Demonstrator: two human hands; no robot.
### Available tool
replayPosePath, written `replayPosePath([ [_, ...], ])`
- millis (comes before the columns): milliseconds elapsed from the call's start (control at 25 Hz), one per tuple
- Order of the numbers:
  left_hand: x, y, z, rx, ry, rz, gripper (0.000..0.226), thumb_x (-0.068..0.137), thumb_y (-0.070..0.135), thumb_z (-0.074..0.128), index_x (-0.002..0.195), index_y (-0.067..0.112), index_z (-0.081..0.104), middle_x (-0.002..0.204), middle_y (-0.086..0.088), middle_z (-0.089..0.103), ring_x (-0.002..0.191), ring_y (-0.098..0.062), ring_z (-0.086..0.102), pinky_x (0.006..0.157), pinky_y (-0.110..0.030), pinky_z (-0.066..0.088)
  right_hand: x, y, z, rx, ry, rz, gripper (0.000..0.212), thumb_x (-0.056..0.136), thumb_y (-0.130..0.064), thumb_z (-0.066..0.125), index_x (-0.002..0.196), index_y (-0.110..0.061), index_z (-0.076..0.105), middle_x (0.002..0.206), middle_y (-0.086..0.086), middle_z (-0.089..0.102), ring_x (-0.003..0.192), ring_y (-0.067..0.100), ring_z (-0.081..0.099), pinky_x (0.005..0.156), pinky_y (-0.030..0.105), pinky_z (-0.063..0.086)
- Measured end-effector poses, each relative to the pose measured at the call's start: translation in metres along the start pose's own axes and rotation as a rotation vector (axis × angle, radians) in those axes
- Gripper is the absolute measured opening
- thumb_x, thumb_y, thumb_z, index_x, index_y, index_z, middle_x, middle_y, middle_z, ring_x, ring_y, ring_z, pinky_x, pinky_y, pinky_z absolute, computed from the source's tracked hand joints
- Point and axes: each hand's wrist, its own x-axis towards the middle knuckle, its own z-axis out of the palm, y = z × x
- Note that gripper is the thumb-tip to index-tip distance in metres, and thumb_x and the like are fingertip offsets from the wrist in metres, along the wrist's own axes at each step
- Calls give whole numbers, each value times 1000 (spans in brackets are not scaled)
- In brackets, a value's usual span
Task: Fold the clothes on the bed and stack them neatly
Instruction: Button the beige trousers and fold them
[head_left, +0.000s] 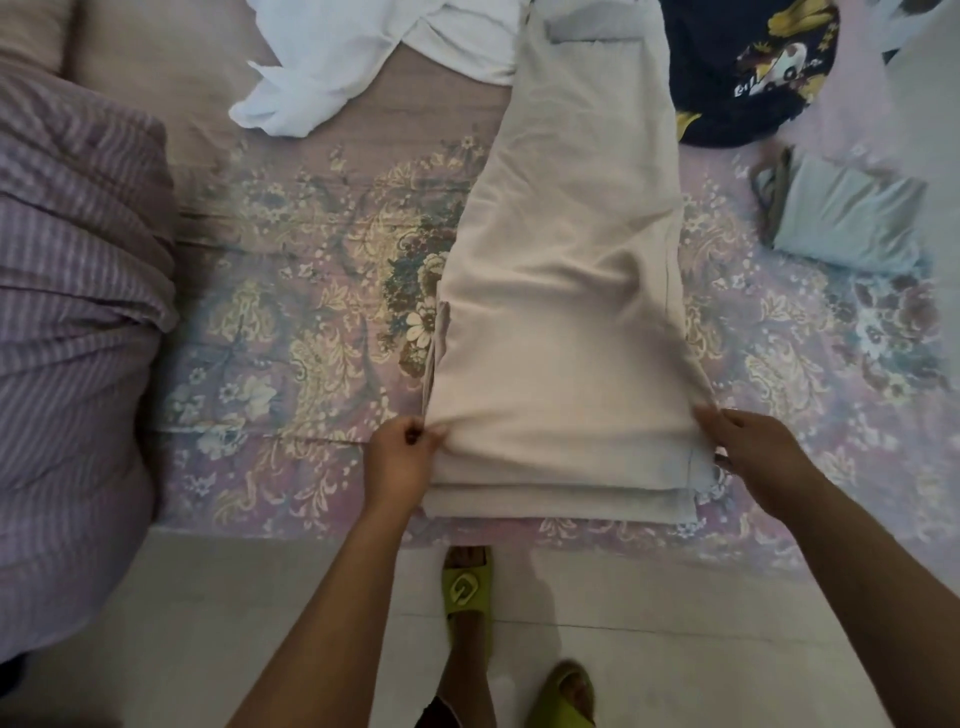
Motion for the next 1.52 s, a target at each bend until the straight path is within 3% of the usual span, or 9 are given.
replayPosePath([
  [400, -34, -39, -2, -364, -70, -316, 7, 92, 3, 70, 89, 3, 64, 77, -10, 64, 63, -19, 61, 64, -28, 55, -33, 37, 4, 449, -194, 537, 23, 100, -25, 62, 107, -5, 55, 82, 14, 55, 69, 22, 53, 70, 33, 56],
  [480, -27, -31, -1, -460, 5, -269, 4, 92, 0, 69, 93, 1, 66, 88, -13, 69, 75, -18, 66, 80, -30, 56, -31, 33, 3, 655, -111, 447, 20, 100, -12, 61, 111, 4, 55, 98, 21, 60, 82, 26, 61, 97, 39, 55],
  [760, -47, -61, 14, -301, 55, -313, 10, 90, 3, 73, 83, -1, 66, 70, -10, 62, 66, -21, 55, 69, -30, 52, -43, 61, 25, 420, 130, 231, 12, 91, 3, 70, 90, 3, 58, 97, 19, 59, 95, 31, 62, 92, 46, 59],
  [1040, -47, -54, 15, -458, 87, -407, 11, 94, 4, 69, 98, -3, 62, 99, -21, 67, 72, -22, 66, 64, -30, 60, -46, 68, 34, 338, 217, 111, 27, 90, 1, 72, 111, 0, 55, 111, 25, 63, 89, 28, 62, 71, 31, 59],
  [1160, -58, -56, 20, 255, 231, -45, 38, 93, 18, 71, 119, -2, 53, 123, -29, 56, 100, -39, 60, 83, -48, 54, -57, 80, 37, -177, 416, -224, 46, 85, 2, 75, 124, 4, 53, 120, 31, 59, 103, 40, 61, 91, 49, 50],
  [1240, -63, -53, 23, 703, 352, 707, 51, 92, 25, 64, 131, -2, 46, 131, -31, 51, 120, -45, 51, 102, -55, 41, -63, 80, 42, -682, 465, -818, 52, 83, -5, 74, 130, 6, 55, 128, 32, 58, 116, 46, 57, 96, 53, 48],
  [1320, -54, -47, 24, 931, 186, 1211, 66, 89, 37, 61, 140, 0, 40, 139, -25, 54, 131, -41, 49, 115, -49, 32, -62, 75, 49, -1028, 235, -1200, 64, 80, -21, 79, 135, 4, 56, 139, 26, 58, 127, 41, 57, 101, 51, 47],
  [1400, -40, -44, 21, 1105, 21, 1255, 83, 80, 43, 74, 143, 1, 38, 143, -18, 56, 133, -34, 53, 112, -46, 39, -53, 66, 55, -1273, 37, -1173, 81, 72, -37, 86, 138, 0, 57, 145, 18, 56, 133, 34, 54, 107, 48, 45],
  [1520, -20, -48, 10, 1200, -86, 1268, 72, 73, 6, 74, 139, 0, 48, 142, -17, 58, 130, -32, 57, 106, -44, 48, -40, 57, 50, -1378, -11, -1049, 82, 72, -34, 87, 140, -2, 55, 147, 18, 53, 135, 33, 53, 109, 46, 44],
])
